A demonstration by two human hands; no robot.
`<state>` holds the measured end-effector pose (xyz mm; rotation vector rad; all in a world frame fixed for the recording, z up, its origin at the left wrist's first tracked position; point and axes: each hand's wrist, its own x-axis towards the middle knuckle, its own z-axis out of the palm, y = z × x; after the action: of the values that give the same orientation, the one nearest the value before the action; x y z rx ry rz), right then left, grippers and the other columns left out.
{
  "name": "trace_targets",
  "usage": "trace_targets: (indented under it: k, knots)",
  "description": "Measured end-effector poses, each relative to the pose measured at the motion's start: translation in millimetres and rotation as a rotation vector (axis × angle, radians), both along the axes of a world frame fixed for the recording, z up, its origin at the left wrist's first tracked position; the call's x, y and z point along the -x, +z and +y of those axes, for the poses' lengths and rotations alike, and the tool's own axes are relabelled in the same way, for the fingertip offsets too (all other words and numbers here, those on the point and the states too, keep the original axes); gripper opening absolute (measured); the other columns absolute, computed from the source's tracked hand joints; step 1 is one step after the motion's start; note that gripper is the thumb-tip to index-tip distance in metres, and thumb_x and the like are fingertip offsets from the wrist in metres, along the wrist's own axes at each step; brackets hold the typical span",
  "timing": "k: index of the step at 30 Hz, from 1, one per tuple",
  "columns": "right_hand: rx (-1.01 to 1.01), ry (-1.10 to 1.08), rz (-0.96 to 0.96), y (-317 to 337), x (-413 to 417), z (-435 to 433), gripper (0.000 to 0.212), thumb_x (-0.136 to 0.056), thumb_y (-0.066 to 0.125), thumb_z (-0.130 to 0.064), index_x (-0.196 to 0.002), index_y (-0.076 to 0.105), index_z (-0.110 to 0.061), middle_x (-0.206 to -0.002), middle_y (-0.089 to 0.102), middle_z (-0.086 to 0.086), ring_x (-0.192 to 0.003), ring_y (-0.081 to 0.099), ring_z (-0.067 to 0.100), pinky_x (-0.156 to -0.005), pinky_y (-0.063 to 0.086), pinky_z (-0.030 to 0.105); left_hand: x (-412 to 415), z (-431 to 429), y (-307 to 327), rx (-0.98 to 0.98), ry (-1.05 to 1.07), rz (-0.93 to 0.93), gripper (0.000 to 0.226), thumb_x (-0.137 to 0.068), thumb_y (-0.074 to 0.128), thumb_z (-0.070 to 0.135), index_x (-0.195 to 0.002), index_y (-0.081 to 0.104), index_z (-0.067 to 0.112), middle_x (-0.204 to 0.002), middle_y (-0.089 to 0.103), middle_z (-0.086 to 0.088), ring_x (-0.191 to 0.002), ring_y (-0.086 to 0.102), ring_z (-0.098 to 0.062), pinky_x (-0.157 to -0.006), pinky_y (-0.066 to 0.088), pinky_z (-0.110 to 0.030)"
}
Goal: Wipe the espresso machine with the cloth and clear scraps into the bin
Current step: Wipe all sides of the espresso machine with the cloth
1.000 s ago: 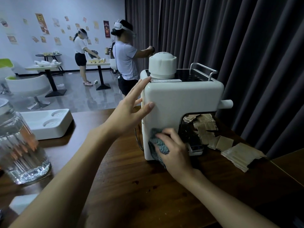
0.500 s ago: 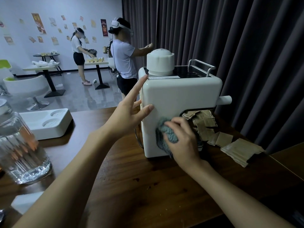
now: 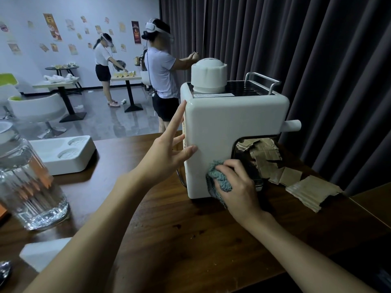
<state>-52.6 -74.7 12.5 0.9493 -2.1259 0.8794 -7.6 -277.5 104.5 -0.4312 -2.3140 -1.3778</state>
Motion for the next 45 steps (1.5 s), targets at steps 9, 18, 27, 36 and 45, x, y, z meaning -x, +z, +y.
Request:
trace_targets:
  k: [9, 18, 27, 36, 45]
  knots:
    - [-0.307, 0.188, 0.029, -3, 0, -8, 0.051, -0.07, 0.082, -0.004, -0.117, 0.062, -0.005, -0.122, 0.054, 0.006, -0.099, 0.067, 0.028, -0.083, 0.059, 0.037, -1, 0, -2, 0.016, 0.007, 0.016, 0.093, -0.094, 0.065, 0.019, -0.148, 0.002, 0.059, -0.164, 0.017, 0.011, -0.139, 0.045, -0.022, -0.102, 0.049, -0.025]
    - [-0.37, 0.155, 0.042, -8, -1, -7, 0.049, -0.069, 0.083, -0.003, -0.114, 0.064, -0.005, -0.117, 0.059, 0.007, -0.097, 0.067, 0.028, -0.076, 0.061, 0.04, -1, 3, -2, 0.028, 0.032, 0.019, 0.095, -0.094, 0.065, 0.014, -0.146, 0.002, 0.062, -0.164, 0.019, 0.009, -0.138, 0.046, -0.018, -0.11, 0.044, -0.044]
    - [-0.367, 0.109, 0.01, -11, 10, 26, 0.059, -0.058, 0.089, 0.002, -0.112, 0.066, -0.005, -0.118, 0.054, 0.004, -0.094, 0.067, 0.025, -0.077, 0.06, 0.032, 0, 1, 0, 0.041, 0.037, 0.009, 0.095, -0.094, 0.065, 0.017, -0.147, 0.0, 0.061, -0.165, 0.015, 0.01, -0.142, 0.041, -0.023, -0.11, 0.043, -0.045]
    - [-0.425, 0.162, 0.03, -8, 4, 10, 0.057, -0.063, 0.087, -0.003, -0.115, 0.064, -0.005, -0.118, 0.057, 0.007, -0.098, 0.067, 0.027, -0.077, 0.061, 0.037, 0, -1, -1, 0.051, 0.036, 0.009, 0.095, -0.093, 0.066, 0.017, -0.149, 0.001, 0.057, -0.164, 0.019, 0.007, -0.139, 0.045, -0.021, -0.107, 0.046, -0.043]
    - [-0.378, 0.142, 0.046, -8, -2, -1, 0.054, -0.063, 0.087, -0.002, -0.113, 0.065, -0.004, -0.115, 0.06, 0.009, -0.096, 0.068, 0.027, -0.08, 0.06, 0.037, 2, -2, 1, 0.053, 0.043, -0.002, 0.094, -0.092, 0.068, 0.019, -0.149, 0.004, 0.057, -0.163, 0.022, 0.0, -0.134, 0.05, -0.028, -0.1, 0.052, -0.049]
